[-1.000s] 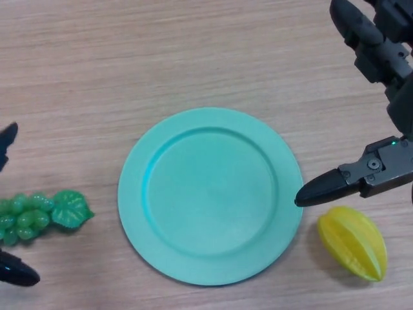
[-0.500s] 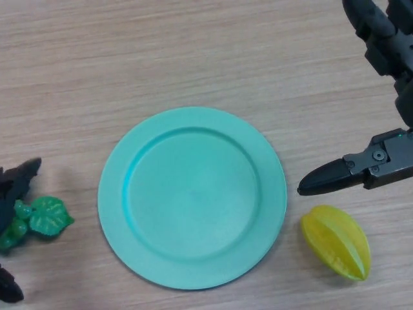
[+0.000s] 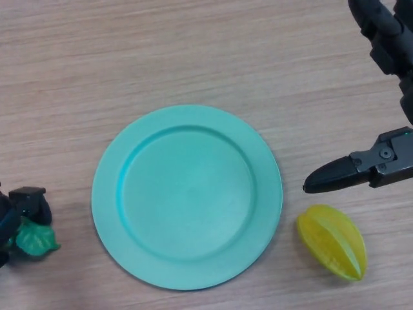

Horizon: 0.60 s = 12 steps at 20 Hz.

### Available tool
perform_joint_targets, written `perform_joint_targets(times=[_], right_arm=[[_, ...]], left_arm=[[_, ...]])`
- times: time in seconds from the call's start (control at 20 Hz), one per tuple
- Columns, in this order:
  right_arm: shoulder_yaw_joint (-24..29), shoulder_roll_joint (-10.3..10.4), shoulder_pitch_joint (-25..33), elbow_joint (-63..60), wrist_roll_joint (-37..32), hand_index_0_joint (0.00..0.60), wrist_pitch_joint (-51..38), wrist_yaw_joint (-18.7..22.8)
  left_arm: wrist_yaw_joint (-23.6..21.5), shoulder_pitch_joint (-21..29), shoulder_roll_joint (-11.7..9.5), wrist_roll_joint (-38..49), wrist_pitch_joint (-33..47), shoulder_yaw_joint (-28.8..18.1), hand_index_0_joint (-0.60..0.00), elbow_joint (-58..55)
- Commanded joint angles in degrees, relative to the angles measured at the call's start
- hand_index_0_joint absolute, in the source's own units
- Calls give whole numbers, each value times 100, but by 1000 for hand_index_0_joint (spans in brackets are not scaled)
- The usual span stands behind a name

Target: Pick up the green grapes and place it on the plate

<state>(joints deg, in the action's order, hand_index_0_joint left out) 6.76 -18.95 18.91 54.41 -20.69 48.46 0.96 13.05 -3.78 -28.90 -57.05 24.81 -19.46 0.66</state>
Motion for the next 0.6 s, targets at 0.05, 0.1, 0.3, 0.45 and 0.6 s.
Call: perform_joint_targets(times=[0.05,0.1,0.3,0.45,0.6], right_arm=[[343,-165,172,234,-137,0,-751,193],[335,-164,166,265,-177,0,-722,251],[380,-149,221,301,-404,0,-668,456],[387,-202,276,346,-550,0,-601,588],[324,-223,224,369,-530,0,-689,622]], left_arm=[[216,84,-223,643,-55,-916,-600,-533],[692,103,-121,1127,-332,-1046,-600,-918],[1866,118,284,1922,-1276,-1198,-600,-2568],[2280,630,817,2436,-3443,-617,-600,-4092],[2242,1248,665,1979,-4439,595,-600,-4734]])
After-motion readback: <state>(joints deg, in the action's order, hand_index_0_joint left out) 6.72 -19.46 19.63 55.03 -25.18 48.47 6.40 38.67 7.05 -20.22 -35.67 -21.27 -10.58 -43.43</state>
